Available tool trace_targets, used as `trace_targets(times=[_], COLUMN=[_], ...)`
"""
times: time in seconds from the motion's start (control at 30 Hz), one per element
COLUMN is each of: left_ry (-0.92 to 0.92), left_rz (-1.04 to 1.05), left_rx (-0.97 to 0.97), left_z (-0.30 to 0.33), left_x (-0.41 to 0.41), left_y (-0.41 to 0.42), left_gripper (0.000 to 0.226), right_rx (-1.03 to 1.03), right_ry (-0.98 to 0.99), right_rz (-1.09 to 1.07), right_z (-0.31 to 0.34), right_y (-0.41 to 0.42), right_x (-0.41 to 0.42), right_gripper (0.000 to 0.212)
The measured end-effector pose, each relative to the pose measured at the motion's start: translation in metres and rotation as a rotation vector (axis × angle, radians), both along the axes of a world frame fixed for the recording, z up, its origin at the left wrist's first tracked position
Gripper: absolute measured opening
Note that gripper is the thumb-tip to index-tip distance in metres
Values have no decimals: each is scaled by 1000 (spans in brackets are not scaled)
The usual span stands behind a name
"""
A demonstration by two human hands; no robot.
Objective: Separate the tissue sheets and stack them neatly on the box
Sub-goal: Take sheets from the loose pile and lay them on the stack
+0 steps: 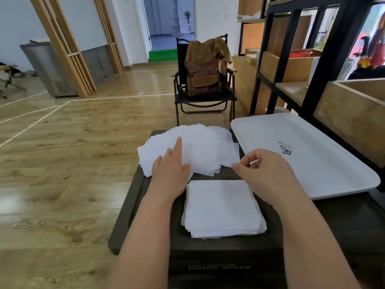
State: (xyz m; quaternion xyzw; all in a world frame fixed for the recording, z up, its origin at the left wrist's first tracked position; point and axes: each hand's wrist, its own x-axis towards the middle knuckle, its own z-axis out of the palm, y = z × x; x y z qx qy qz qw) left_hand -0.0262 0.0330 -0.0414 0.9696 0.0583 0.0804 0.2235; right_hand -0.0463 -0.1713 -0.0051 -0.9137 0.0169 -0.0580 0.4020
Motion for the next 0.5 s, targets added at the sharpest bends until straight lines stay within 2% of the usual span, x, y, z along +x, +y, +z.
trace_targets(times=[0.13, 0.33, 0.5], left_ry=[-145, -333, -258], left_rz=[36, 122, 87], left_rx=[54, -21, -89], left_z=[-5, 0, 0], left_x=[0, -7, -9], left_y=[4, 4, 6], left_gripper=[53, 24, 24], right_rx=[5, 44, 47], right_ry=[24, 14, 17], right_rz=[19, 23, 25], right_z=[-2, -1, -2], right_y=[1, 4, 5], right_x=[1, 0, 0], right_gripper=[17, 15, 16])
